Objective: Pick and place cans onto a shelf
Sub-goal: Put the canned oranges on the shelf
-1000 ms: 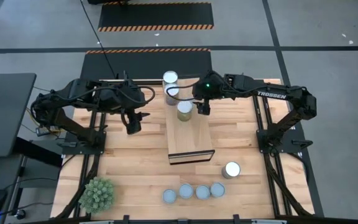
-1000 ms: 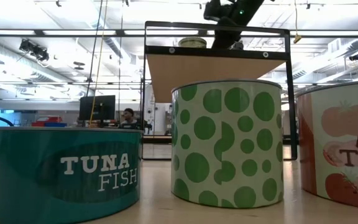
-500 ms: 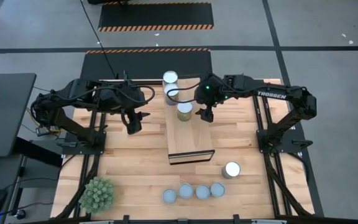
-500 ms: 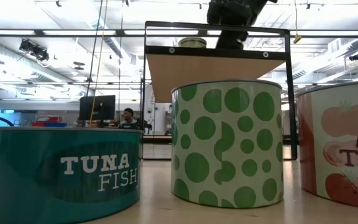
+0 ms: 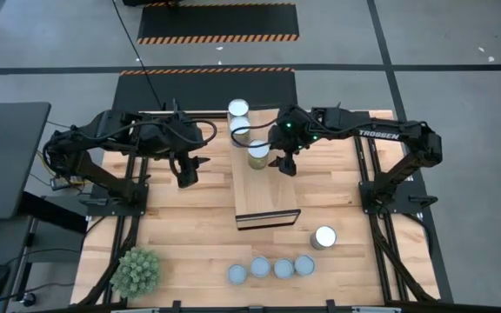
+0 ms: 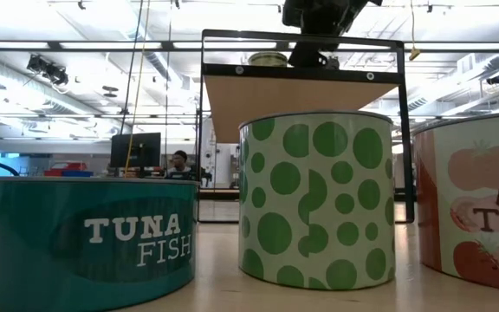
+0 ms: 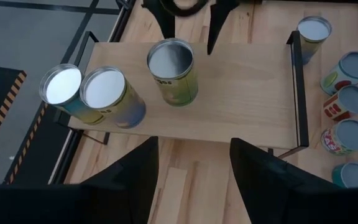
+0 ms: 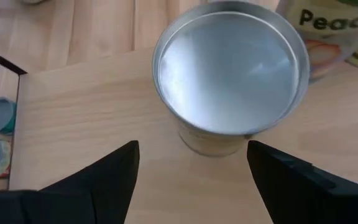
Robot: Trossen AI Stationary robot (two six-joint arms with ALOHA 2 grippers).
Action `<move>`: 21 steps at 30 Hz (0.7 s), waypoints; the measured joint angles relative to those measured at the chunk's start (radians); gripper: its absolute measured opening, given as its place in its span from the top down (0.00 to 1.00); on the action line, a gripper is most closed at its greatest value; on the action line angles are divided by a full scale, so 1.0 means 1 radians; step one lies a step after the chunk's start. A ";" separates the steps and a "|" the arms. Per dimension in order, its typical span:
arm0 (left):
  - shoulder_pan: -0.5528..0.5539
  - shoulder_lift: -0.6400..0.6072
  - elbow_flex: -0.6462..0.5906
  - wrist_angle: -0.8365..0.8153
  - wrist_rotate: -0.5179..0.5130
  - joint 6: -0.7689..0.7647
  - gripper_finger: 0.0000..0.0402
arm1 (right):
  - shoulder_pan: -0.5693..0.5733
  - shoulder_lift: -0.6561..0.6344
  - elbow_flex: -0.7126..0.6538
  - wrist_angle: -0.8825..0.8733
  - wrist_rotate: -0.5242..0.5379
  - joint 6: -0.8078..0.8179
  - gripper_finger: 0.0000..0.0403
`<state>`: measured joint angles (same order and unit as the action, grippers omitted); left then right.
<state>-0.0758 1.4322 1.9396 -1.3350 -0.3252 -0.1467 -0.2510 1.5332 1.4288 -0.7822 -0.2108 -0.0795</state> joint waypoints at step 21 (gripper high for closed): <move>0.000 0.000 0.000 0.000 0.000 -0.008 0.49 | -0.042 0.079 0.001 0.231 0.028 -0.049 0.24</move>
<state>-0.0761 1.4322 1.9396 -1.3346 -0.3252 -0.1545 -0.2933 1.6123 1.4296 -0.5512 -0.1829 -0.1282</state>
